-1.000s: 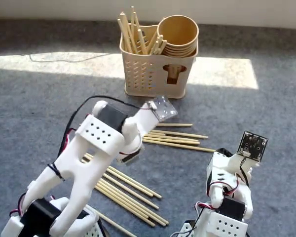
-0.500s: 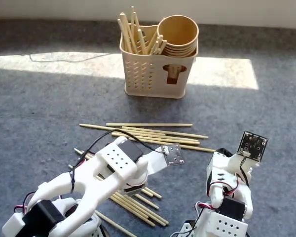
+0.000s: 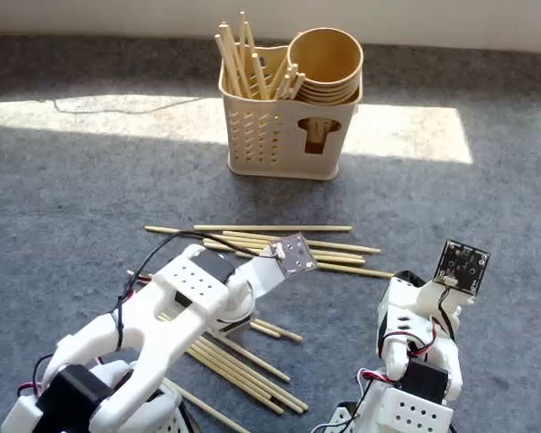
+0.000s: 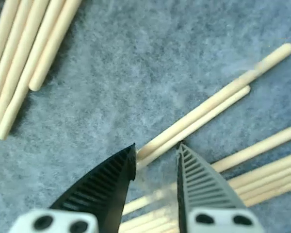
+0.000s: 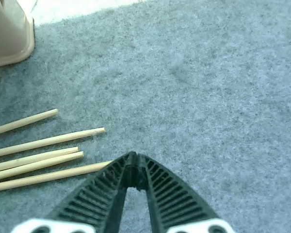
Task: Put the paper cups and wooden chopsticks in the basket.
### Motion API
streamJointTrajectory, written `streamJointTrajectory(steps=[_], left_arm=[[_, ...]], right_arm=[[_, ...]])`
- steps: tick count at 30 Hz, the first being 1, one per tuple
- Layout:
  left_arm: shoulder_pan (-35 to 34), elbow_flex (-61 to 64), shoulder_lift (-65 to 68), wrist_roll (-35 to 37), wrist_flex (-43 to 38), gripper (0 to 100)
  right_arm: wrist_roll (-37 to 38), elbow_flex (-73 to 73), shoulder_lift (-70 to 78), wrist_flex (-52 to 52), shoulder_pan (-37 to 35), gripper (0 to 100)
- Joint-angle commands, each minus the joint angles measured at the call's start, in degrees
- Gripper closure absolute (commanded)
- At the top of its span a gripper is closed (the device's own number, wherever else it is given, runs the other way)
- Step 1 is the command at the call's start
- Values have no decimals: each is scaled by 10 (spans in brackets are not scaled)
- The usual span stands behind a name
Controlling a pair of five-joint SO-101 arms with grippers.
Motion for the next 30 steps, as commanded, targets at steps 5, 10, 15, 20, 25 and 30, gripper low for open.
streamJointTrajectory(steps=[5,10,15,20,25,30], left_arm=[[-40,-1,-15,-1,-28,861],[-36,-1,-15,-3,-25,910],[-36,-27,28,-3,-24,910],[-36,-129,144,-4,40,912],[-36,-182,205,-4,74,912],[-36,-180,196,-4,73,966]], right_arm=[[-2,68,-7,-15,7,992],[-2,68,-7,-15,7,992],[-2,68,-7,-14,7,992],[-2,68,-7,-14,7,992],[-2,68,-7,-14,7,992],[-2,68,-7,-14,7,992]])
